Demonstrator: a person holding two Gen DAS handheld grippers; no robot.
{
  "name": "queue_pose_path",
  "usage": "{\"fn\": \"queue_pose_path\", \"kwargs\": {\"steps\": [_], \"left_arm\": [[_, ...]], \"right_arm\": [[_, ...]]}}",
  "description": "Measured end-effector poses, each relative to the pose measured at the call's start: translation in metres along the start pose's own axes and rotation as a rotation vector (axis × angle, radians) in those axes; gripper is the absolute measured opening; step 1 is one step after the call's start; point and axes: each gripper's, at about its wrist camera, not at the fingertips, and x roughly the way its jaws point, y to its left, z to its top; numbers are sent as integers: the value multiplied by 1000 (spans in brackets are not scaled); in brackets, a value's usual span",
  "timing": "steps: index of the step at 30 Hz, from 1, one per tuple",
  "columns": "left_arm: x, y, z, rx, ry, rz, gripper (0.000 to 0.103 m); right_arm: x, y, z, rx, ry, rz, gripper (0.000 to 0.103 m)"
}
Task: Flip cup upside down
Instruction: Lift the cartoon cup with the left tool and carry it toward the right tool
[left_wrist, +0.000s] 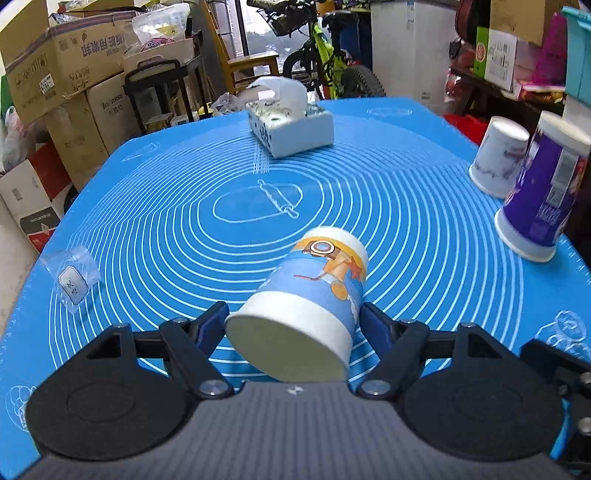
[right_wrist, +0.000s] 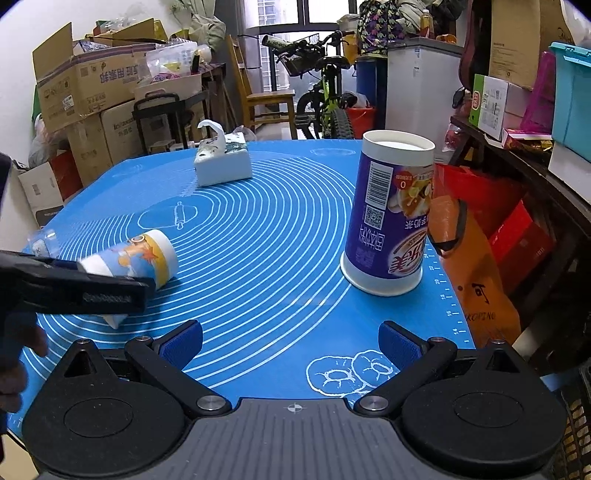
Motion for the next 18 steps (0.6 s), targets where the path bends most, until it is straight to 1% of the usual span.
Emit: {"fn": "queue_pose_path", "kwargs": {"steps": [5,6,9,12,18], "left_arm": [[-1,6,-2,-13,11,-9,79],[-1,6,-2,-15,18,-6,82],[-3,7,-2,-1,7,3,87],[-3,6,-2,4,3,2,90],[-10,5,-2,-4,-13,-7,91]], "right_arm": [[0,-2,0,2,-2,-2,101],[1,-1,0,3,-3,-2,101],[1,0,0,3,-3,-3,101],[2,0,-1,1,3,-2,101],[0,3,-1,-5,6,-4,101]]}}
